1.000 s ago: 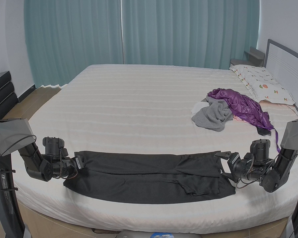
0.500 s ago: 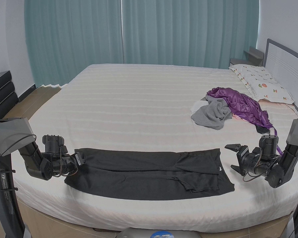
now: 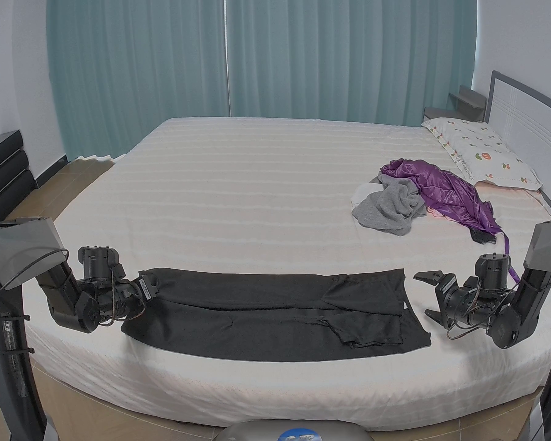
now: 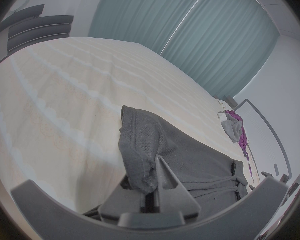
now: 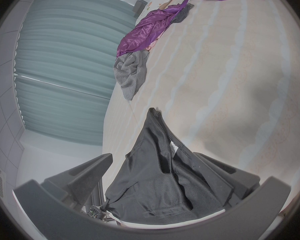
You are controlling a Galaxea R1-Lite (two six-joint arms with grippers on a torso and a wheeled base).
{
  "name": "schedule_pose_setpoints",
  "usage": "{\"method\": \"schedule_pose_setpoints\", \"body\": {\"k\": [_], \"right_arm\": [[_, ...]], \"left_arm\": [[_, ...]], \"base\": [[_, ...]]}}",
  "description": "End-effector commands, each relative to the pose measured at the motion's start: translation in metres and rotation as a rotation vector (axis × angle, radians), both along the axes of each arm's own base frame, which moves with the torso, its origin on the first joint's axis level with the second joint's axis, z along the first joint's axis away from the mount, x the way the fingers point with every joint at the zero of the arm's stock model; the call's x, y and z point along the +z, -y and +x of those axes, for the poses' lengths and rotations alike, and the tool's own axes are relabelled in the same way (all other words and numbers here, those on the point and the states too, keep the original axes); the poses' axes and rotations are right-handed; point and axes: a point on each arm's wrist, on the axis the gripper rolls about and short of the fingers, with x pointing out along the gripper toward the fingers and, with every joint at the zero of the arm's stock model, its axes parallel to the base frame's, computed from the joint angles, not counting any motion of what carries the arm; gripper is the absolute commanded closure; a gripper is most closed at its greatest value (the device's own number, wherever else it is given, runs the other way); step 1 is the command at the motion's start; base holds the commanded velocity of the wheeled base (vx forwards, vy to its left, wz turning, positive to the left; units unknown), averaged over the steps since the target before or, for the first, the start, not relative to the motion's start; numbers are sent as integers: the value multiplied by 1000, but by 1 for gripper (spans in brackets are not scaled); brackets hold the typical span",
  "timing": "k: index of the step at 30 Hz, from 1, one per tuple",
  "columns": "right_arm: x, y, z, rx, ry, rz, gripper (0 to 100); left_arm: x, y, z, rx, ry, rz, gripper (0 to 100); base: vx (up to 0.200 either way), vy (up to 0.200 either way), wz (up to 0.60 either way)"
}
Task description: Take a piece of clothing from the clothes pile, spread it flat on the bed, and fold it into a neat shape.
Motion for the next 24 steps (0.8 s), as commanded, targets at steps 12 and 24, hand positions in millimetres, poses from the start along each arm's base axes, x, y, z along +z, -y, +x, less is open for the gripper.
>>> {"method": "schedule_pose_setpoints", "body": {"k": [12, 24], "right_arm": [[-1, -1, 0, 2, -2, 0, 0], [0, -1, 0, 2, 0, 0, 0]], "left_arm": [[-4, 0, -1, 1, -12, -4, 100], [-8, 5, 1, -17, -19, -12, 0]], "base": [[0, 0, 0], [0, 0, 0]]}}
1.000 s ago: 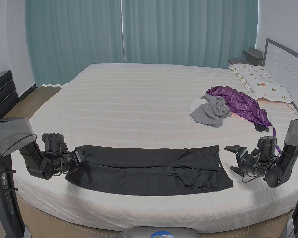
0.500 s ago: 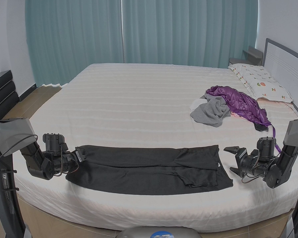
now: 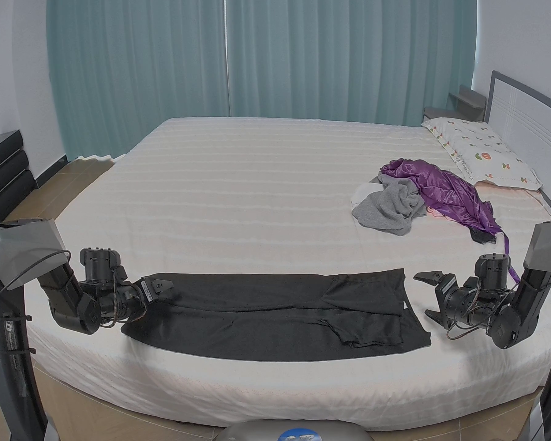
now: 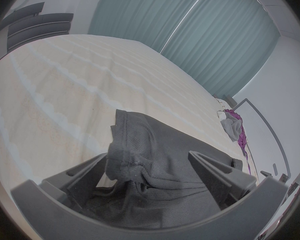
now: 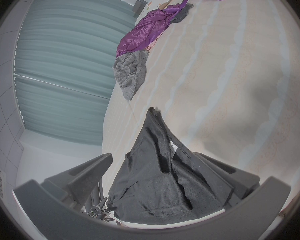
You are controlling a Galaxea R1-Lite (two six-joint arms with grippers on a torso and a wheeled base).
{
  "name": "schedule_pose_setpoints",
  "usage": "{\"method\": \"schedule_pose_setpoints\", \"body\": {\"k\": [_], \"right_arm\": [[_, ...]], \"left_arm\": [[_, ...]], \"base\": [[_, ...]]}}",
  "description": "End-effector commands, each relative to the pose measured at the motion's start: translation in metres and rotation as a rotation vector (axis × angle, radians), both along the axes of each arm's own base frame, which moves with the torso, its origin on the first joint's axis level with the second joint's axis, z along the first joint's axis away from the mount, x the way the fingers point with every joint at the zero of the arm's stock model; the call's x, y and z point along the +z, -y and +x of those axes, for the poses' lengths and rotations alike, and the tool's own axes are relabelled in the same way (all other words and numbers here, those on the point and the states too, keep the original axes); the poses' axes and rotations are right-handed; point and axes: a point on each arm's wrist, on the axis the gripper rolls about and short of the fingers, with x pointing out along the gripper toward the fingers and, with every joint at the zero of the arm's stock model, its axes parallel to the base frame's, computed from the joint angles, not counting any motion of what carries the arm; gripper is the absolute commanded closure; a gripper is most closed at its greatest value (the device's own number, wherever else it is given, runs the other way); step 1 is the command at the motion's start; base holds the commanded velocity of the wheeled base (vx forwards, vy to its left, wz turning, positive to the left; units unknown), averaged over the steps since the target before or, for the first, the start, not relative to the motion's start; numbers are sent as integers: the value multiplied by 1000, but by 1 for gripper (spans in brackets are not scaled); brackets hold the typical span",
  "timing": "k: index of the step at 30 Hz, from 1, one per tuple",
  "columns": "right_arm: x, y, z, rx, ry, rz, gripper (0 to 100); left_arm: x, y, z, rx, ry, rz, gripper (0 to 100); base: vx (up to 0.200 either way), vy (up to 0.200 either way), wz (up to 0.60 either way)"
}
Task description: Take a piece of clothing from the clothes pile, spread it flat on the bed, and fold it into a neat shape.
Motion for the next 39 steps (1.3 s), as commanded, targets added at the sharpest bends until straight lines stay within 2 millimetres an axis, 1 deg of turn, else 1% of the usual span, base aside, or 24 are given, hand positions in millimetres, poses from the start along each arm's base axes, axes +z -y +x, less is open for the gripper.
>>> {"method": "schedule_pose_setpoints", "body": {"k": [1, 4, 5, 11, 18, 24, 33, 36, 39], "right_arm": [[0, -1, 0, 2, 2, 0, 0], [1, -2, -1, 6, 1, 1, 0], [1, -2, -1, 8, 3, 0, 0], [2, -3, -1, 10, 4, 2, 0], [2, 0, 1, -8, 4, 15, 0], [7, 13, 4, -51, 25, 18, 0], [6, 16, 6, -58, 27, 18, 0], [5, 17, 7, -63, 27, 18, 0], [5, 19, 8, -69, 27, 18, 0]], "left_arm": [[-4, 1, 1, -4, -7, 0, 0], [-6, 1, 2, -6, -11, 0, 0], [-6, 1, 2, -6, -10, 0, 100], [-4, 2, 0, -8, -7, 3, 100], [2, 4, -1, -5, 4, 8, 100], [3, 4, 0, -5, 18, 8, 100], [0, 4, 0, -5, 12, 6, 100], [0, 5, 0, -5, 11, 5, 100], [1, 4, 1, -4, 15, 5, 100]], "base": [[0, 0, 0], [0, 0, 0], [0, 0, 0], [0, 0, 0], [0, 0, 0], [0, 0, 0], [0, 0, 0], [-200, 0, 0], [0, 0, 0]]}}
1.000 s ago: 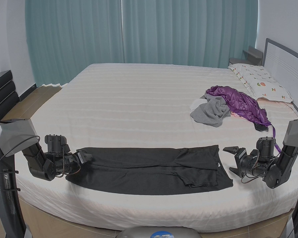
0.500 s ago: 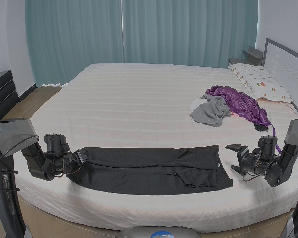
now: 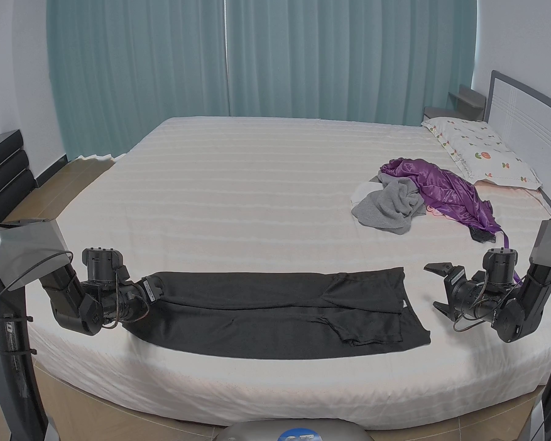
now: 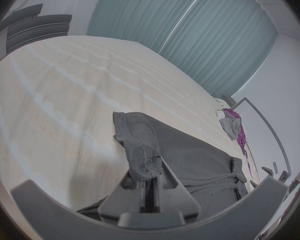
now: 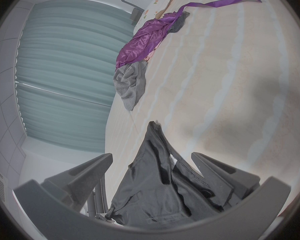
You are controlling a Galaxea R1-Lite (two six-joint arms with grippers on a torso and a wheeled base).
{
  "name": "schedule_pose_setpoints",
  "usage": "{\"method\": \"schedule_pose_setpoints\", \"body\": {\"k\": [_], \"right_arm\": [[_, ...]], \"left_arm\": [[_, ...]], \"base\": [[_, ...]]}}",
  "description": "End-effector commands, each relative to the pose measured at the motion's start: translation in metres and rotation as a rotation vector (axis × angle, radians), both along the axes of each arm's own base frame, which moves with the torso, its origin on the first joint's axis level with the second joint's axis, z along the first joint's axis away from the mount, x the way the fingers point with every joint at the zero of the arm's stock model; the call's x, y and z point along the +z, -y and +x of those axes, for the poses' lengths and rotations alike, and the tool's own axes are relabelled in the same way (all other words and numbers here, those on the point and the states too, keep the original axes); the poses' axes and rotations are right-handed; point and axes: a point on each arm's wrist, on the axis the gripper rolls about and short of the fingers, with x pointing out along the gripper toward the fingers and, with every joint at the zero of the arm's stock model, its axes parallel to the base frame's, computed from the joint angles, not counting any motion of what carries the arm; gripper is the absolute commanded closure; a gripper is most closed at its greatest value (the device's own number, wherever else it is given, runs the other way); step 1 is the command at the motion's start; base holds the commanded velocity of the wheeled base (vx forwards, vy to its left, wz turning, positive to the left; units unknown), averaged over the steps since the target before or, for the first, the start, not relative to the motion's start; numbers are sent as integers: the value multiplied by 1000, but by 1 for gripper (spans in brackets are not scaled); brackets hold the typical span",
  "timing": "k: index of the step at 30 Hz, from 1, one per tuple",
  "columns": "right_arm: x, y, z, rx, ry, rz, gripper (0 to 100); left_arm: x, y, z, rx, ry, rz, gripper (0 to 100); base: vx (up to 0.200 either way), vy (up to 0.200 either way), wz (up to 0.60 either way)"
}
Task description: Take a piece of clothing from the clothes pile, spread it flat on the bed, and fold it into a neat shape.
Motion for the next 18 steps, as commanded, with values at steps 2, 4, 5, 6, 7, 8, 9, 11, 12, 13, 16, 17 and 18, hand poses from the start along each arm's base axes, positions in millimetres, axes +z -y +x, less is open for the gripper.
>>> {"method": "schedule_pose_setpoints", "body": {"k": [2, 4, 5, 6, 7, 8, 9, 11, 12, 13, 16, 17, 18], "right_arm": [[-1, 2, 1, -7, -2, 0, 0], [-2, 2, 1, -7, -3, 0, 0], [-2, 2, 1, -7, -5, 0, 0], [-3, 2, 1, -7, -8, 0, 0], [-3, 2, 1, -7, -8, 0, 0], [-4, 2, 1, -7, -11, 0, 0], [-4, 2, 1, -7, -11, 0, 0], [-5, 2, 1, -5, -14, 0, 0], [-5, 2, 1, -5, -14, 0, 0], [-6, 2, 1, -5, -16, 0, 0], [-6, 2, 1, -7, -14, 0, 0], [-6, 2, 1, -7, -14, 0, 0], [-6, 2, 1, -7, -14, 0, 0]], "left_arm": [[1, 1, 2, 6, 5, -10, 100], [4, 1, 4, 21, 11, -32, 100], [5, 1, 5, 29, 14, -43, 100], [6, 1, 6, 35, 18, -53, 100], [7, 1, 7, 38, 23, -56, 100], [8, 2, 8, 37, 25, -58, 100], [8, 2, 8, 38, 27, -59, 100], [9, 3, 9, 34, 29, -60, 100], [9, 5, 9, 30, 31, -59, 100], [9, 6, 9, 28, 31, -58, 100], [10, 7, 9, 25, 34, -58, 100], [11, 8, 9, 23, 37, -58, 100], [11, 8, 9, 23, 37, -58, 100]], "base": [[0, 0, 0], [0, 0, 0], [0, 0, 0], [0, 0, 0], [0, 0, 0], [0, 0, 0], [0, 0, 0], [0, 0, 0], [0, 0, 0], [0, -200, 0], [0, -200, 0], [0, -200, 0], [0, -200, 0]]}}
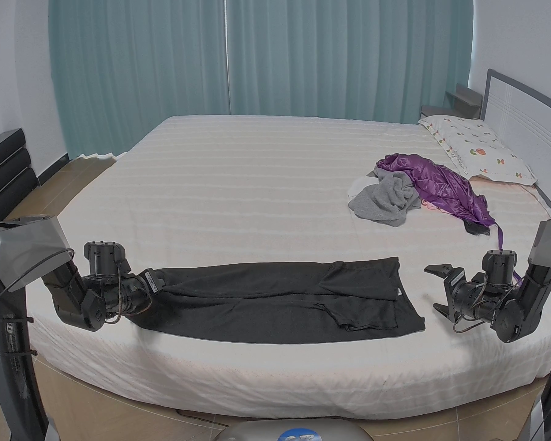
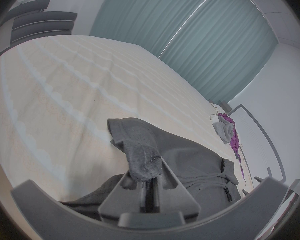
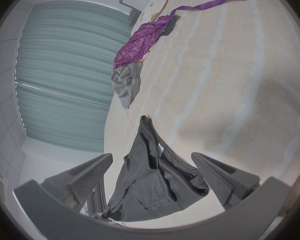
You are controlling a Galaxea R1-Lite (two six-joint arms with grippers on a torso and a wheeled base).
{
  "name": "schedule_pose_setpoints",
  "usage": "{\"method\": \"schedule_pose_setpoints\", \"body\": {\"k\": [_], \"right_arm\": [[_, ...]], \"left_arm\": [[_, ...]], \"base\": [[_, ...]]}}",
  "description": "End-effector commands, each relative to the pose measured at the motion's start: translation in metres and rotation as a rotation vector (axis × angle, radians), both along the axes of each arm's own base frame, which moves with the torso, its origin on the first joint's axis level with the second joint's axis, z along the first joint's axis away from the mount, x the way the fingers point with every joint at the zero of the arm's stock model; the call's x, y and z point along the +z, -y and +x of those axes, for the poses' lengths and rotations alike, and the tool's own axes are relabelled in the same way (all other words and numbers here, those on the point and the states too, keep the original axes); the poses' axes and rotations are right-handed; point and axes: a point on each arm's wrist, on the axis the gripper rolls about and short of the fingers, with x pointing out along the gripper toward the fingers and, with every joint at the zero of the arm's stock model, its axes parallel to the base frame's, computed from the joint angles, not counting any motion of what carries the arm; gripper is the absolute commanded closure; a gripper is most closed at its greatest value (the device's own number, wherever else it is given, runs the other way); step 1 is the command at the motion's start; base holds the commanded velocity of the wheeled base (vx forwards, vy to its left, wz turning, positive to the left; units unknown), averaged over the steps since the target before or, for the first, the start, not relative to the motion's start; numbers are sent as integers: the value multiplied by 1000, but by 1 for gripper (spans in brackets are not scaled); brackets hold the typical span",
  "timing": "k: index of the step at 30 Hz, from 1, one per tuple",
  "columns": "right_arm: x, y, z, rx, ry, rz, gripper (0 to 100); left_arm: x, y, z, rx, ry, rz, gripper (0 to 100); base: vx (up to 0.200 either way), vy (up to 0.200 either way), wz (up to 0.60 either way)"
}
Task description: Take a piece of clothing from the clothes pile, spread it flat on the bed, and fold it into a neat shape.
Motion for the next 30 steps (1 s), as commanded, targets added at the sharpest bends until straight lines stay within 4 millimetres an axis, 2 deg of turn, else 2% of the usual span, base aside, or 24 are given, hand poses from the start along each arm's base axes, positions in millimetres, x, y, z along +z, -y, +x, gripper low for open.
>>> {"method": "schedule_pose_setpoints", "body": {"k": [1, 5, 6, 10, 16, 24, 30], "right_arm": [[-1, 1, 1, 4, 1, 5, 0], [0, 5, 1, -5, 3, 8, 0], [0, 10, 3, -20, 7, 8, 0], [1, 13, 3, -21, 9, 12, 0], [0, 13, 3, -12, 3, 31, 0], [-4, 10, 2, -4, -10, 33, 0], [-4, 9, 2, 0, -12, 32, 0]], "left_arm": [[5, 2, 0, 5, 15, 5, 100], [10, 7, 1, 9, 30, 16, 100], [20, 10, 0, 24, 54, 20, 100], [32, 16, -2, 36, 73, 11, 100], [40, 27, -2, 41, 95, 27, 100], [59, 62, -1, 11, 76, 67, 100], [62, 88, -1, -33, 32, 87, 100]], "base": [[0, -200, 0], [0, -200, 0], [0, -200, 0], [0, -200, 0], [0, -200, 0], [0, -200, 0], [0, -200, 0]]}}
